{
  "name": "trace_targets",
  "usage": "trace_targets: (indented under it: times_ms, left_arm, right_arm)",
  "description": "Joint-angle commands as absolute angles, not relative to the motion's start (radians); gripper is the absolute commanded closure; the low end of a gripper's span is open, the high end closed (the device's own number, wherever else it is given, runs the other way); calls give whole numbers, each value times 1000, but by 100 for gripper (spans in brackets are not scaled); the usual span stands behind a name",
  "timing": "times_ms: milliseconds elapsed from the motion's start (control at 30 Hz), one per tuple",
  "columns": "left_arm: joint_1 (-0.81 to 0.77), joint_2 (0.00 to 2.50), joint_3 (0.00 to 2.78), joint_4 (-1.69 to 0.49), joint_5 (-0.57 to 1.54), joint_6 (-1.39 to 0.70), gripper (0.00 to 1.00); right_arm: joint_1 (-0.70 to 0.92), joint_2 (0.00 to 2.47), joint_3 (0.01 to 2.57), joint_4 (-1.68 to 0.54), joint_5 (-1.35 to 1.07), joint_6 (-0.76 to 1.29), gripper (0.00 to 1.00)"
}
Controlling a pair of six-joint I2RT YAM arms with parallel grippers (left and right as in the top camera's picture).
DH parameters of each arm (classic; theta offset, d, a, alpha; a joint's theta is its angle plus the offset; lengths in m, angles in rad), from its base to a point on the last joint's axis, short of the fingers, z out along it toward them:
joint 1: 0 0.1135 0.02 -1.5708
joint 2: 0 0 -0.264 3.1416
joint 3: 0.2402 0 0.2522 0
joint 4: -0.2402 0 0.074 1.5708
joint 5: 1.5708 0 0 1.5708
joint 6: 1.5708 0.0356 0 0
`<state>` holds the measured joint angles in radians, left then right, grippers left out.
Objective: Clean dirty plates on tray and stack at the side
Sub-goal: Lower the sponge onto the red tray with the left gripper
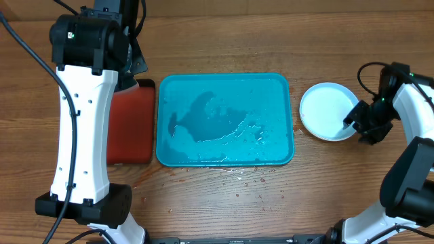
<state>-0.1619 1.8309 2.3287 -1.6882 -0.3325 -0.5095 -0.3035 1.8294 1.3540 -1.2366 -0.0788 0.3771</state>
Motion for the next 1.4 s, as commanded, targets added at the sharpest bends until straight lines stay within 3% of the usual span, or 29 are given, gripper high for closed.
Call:
trace_targets:
  times_ms: [0,400,900,1133,1233,1267,1367]
  left_arm:
    - [-115,1825,2323,-1690,-241,-440,96]
    - [-5,1825,1934,-1617,-247,-436,96]
    - [93,1827,1313,-832,-217,-102,96]
    - [91,1827,1180,-648,-160,75,95]
    - [91,1827,1180,-636,-165,76,73]
    - [91,1827,1181,-631,-166,75,55]
    - [91,1826,1188,-620,-168,75,28]
  right_arm:
    - [-263,1804,1451,-1258,-110,331,46]
    - [-27,1749,1560,-1265,-110,324,41]
    - [130,1749,1559,-1236,-107,324,41]
    - [130,1749,1559,-1237,-107,324,41]
    - [130,1749,1559,-1236,-107,324,41]
    - [130,1749,1559,-1236,-107,324,41]
    - [130,1749,1559,-1234,-107,324,41]
